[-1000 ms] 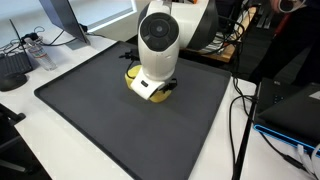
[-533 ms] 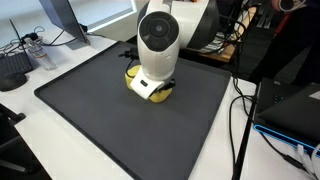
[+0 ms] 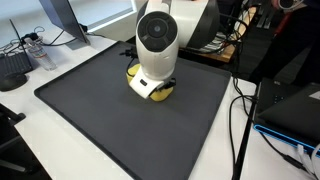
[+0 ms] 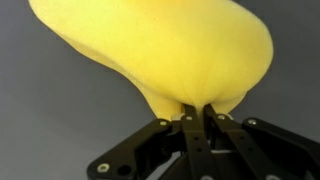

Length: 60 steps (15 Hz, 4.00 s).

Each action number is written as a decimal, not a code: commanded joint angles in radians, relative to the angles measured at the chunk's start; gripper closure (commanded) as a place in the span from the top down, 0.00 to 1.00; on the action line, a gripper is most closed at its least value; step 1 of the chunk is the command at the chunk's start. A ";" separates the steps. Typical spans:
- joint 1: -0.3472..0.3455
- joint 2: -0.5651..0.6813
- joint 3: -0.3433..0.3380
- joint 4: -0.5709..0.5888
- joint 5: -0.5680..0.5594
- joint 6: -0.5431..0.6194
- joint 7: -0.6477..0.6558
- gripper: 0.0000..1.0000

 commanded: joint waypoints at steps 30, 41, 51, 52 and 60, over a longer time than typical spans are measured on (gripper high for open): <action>-0.017 -0.017 -0.020 -0.003 0.072 -0.015 0.040 1.00; -0.071 -0.168 -0.020 -0.151 0.176 0.091 0.098 1.00; -0.103 -0.496 -0.056 -0.506 0.262 0.341 0.273 1.00; -0.097 -0.524 -0.059 -0.526 0.256 0.340 0.302 1.00; -0.026 -0.710 -0.034 -0.551 0.171 0.218 0.654 1.00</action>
